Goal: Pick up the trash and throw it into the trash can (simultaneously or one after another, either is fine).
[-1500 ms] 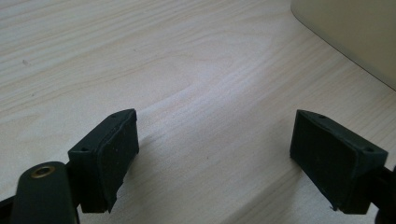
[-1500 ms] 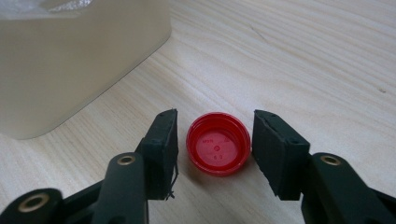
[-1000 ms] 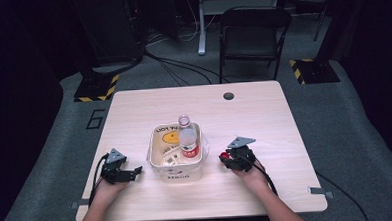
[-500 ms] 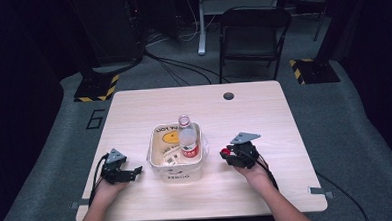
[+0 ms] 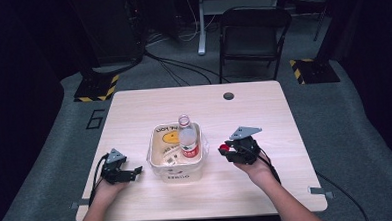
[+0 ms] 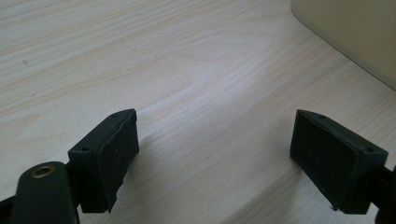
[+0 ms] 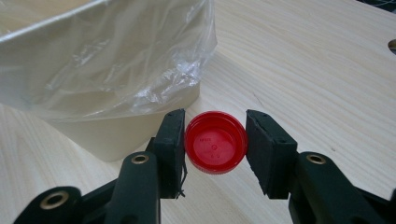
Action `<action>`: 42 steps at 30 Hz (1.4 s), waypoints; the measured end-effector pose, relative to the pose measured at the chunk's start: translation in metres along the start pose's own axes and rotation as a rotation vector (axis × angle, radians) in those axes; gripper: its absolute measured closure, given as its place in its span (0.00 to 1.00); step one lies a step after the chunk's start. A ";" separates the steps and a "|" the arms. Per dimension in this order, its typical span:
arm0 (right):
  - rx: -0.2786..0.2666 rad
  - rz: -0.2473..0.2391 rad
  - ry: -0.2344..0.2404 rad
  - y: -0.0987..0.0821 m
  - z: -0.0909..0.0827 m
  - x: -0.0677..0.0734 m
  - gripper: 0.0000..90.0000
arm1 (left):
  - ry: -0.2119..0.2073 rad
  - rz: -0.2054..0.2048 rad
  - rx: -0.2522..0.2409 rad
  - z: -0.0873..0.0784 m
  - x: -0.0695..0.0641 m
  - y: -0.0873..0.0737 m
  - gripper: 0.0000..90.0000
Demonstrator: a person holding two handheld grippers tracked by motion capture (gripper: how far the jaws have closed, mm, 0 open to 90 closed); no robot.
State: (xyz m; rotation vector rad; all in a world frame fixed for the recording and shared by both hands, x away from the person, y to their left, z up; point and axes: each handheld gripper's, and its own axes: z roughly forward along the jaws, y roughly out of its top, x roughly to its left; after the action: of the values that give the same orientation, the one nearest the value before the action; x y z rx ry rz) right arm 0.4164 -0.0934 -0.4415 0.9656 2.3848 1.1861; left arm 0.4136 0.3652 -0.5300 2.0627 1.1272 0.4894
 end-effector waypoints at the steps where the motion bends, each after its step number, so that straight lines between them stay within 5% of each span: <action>1: 0.002 -0.003 0.001 0.001 -0.001 0.001 0.64 | 0.000 0.000 0.000 0.000 0.000 0.000 0.17; 42: -0.041 -0.094 0.100 0.063 -0.041 0.028 0.64 | 0.000 0.000 0.000 0.000 0.000 0.000 0.17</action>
State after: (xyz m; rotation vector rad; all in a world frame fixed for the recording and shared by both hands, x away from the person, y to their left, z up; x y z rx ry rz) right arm 0.4015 -0.0708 -0.3656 0.7889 2.4433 1.2709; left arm 0.4136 0.3652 -0.5299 2.0625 1.1275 0.4898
